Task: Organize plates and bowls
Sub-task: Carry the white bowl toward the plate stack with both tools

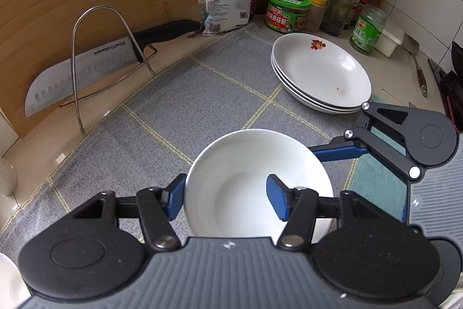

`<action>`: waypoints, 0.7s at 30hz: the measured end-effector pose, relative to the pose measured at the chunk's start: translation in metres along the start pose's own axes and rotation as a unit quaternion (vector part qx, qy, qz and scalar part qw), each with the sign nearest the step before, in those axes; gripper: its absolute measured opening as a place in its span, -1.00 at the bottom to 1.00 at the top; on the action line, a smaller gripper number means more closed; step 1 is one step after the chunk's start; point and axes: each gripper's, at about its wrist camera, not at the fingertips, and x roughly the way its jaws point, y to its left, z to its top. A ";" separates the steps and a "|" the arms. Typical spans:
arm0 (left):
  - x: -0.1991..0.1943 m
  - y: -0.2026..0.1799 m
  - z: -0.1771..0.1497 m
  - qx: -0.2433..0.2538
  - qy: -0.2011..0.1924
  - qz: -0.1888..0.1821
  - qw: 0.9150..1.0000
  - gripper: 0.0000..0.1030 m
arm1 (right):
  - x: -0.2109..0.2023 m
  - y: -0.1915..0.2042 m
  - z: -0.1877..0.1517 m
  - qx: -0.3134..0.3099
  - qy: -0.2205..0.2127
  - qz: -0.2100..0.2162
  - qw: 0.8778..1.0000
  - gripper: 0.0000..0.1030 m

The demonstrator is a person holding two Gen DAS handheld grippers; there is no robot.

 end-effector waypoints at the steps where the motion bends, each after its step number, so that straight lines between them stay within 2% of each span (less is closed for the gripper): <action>1: 0.001 0.000 0.000 -0.001 0.000 0.000 1.000 0.12 | 0.000 0.000 0.000 0.000 0.001 0.000 1.000 0.80; 21: 0.010 0.000 0.000 -0.003 0.004 -0.003 1.000 0.12 | 0.006 -0.005 0.000 0.024 0.011 0.015 1.000 0.80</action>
